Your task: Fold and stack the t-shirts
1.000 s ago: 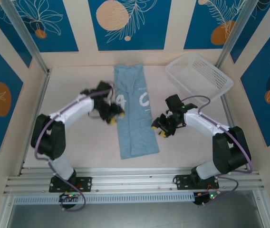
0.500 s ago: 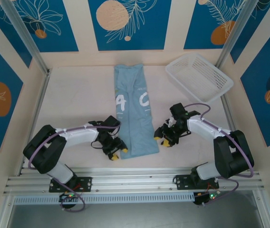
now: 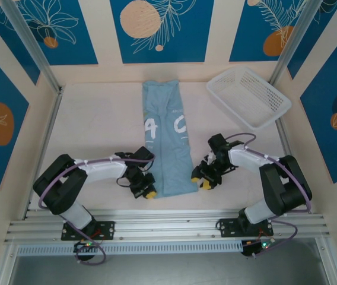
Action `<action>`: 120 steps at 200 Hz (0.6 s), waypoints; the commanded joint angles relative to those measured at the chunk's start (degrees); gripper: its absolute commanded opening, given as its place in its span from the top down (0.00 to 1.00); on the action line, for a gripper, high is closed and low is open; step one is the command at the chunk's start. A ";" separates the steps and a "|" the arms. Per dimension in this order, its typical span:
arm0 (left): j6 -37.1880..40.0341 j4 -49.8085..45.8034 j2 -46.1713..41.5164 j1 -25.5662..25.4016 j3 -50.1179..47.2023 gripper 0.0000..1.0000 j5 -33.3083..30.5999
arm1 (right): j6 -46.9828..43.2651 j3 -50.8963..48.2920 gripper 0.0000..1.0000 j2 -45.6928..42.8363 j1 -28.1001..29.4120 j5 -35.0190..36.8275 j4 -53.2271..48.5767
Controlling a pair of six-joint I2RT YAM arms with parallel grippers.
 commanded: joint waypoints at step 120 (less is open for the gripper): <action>5.64 -7.67 -4.49 0.06 -1.44 1.00 -4.56 | 7.10 -0.34 1.00 1.28 8.59 5.10 -2.37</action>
